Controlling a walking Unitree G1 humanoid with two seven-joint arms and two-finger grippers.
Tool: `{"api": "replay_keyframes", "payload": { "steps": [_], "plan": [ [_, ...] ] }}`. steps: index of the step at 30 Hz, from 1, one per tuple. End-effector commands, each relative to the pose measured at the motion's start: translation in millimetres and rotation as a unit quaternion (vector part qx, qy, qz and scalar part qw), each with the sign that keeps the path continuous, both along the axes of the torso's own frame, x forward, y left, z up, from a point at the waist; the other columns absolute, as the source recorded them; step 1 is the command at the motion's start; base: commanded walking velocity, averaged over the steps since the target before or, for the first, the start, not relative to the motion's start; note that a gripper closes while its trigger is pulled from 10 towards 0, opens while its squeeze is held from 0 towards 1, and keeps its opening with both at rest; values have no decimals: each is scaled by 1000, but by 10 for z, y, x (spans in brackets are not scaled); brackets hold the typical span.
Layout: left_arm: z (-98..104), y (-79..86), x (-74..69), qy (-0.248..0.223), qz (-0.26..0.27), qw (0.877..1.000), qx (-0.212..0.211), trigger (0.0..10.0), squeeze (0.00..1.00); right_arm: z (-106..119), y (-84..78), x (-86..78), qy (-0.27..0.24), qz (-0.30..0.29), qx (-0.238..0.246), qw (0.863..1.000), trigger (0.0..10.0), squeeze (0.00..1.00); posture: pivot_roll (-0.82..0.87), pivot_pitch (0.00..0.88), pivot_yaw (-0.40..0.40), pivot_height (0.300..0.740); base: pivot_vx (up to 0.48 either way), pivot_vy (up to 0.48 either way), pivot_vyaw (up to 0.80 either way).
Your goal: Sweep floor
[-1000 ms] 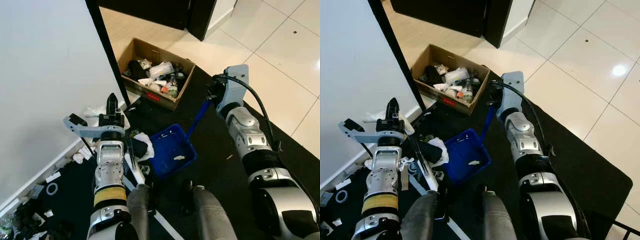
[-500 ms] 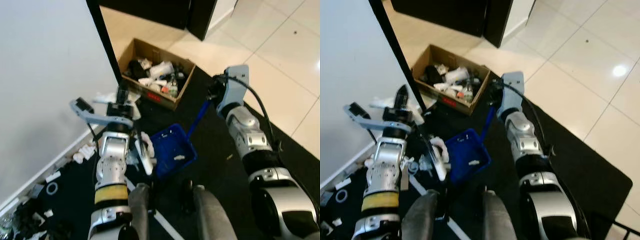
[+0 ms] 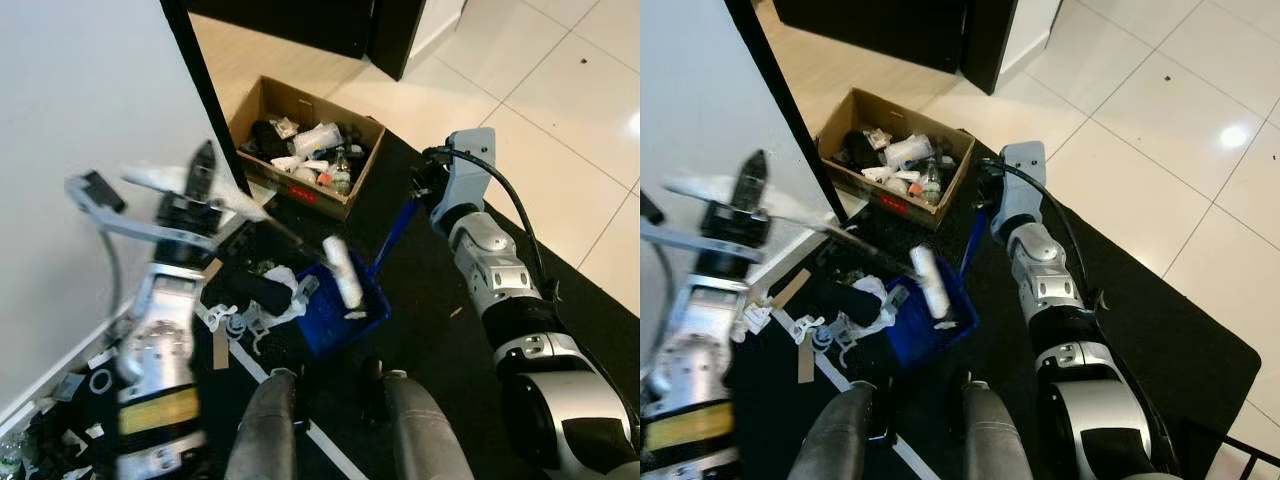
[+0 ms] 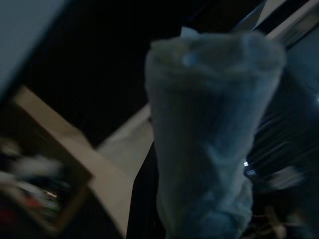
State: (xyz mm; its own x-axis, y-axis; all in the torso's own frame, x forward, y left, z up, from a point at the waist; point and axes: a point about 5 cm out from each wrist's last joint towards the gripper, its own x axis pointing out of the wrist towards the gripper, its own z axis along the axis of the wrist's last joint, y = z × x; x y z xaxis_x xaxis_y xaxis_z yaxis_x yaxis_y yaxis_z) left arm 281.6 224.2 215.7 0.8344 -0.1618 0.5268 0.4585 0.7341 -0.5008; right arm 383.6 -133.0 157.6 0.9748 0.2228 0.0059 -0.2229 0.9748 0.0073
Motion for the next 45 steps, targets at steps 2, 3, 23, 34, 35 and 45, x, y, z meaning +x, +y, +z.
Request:
{"api": "replay_keyframes", "payload": {
  "steps": [2, 3, 23, 34, 35, 45],
  "plan": [
    [164, 162, -109, -29, 28, 997, 65, 10000, 0, -196, 9, -51, 39, 0, 20, 999, 10000, 0, 24, 335, -13, 740, 0, 0, 0],
    [164, 162, -109, -29, 28, 997, 65, 10000, 0, -196, 9, -51, 39, 0, 20, 999, 10000, 0, 24, 335, -13, 740, 0, 0, 0],
    [-1267, 275, 209, 205, 89, 972, -77, 10000, 0, -179, -34, -61, 31, -1, 19, 999, 10000, 0, -37, 346, -15, 740, 0, 0, 0],
    [-1156, -433, 292, 156, -30, 960, -233, 10000, 0, -170, -37, -55, 31, -2, 18, 999, 10000, 0, -34, 353, -18, 740, 0, 0, 0],
    [-1091, -581, 296, 148, -57, 956, -246, 10000, 0, -171, -26, -55, 31, -1, 18, 999, 10000, 0, -34, 353, -17, 740, 0, 0, 0],
    [-744, -1255, 215, 115, -171, 931, -300, 10000, 0, -176, -17, -60, 31, -1, 21, 999, 10000, 0, -35, 353, -13, 740, 0, 0, 0]
  ]
}}
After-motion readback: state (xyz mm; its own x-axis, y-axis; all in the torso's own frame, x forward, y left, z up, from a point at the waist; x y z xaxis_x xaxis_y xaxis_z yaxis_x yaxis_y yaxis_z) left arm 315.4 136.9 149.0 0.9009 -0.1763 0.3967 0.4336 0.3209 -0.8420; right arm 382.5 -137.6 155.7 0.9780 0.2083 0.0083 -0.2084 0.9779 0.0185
